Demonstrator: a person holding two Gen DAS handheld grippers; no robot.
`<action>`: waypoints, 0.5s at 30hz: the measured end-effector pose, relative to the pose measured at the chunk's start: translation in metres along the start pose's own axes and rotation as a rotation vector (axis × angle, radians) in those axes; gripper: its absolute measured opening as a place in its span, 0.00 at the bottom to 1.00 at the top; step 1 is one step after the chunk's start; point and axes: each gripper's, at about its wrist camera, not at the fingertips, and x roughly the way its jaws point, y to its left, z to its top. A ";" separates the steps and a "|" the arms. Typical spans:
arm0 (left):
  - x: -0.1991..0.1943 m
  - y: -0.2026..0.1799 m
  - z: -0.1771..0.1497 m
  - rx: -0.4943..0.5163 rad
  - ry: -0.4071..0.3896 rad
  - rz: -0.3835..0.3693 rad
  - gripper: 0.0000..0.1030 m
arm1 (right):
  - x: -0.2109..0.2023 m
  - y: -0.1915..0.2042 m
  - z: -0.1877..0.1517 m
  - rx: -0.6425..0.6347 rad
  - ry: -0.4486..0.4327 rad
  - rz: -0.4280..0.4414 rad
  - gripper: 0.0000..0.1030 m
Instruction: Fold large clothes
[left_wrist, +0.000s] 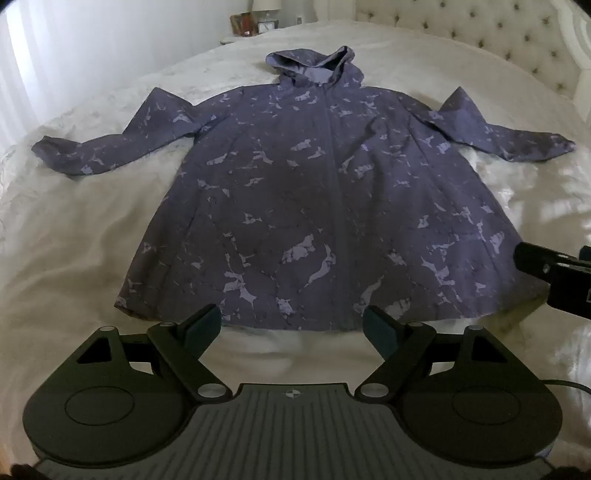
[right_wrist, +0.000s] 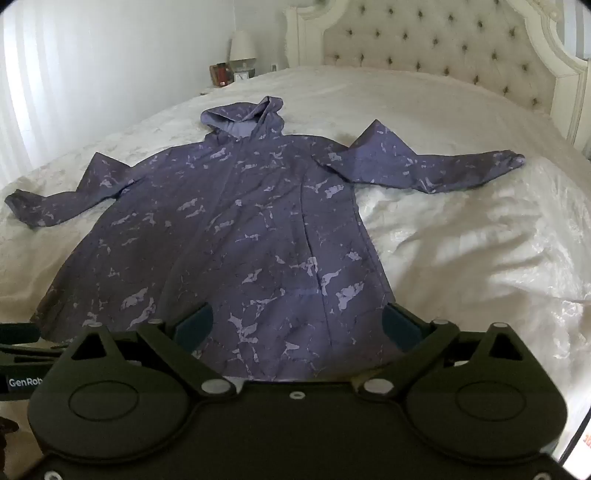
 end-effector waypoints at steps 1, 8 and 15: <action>0.000 0.000 0.000 0.001 0.000 0.001 0.81 | 0.000 0.000 0.000 0.003 0.003 0.001 0.96; 0.000 0.000 0.000 -0.001 0.005 -0.001 0.81 | 0.001 -0.001 0.000 0.003 0.003 -0.003 0.96; 0.002 0.002 0.000 0.000 0.008 0.001 0.81 | 0.004 0.002 -0.004 0.005 0.013 -0.002 0.96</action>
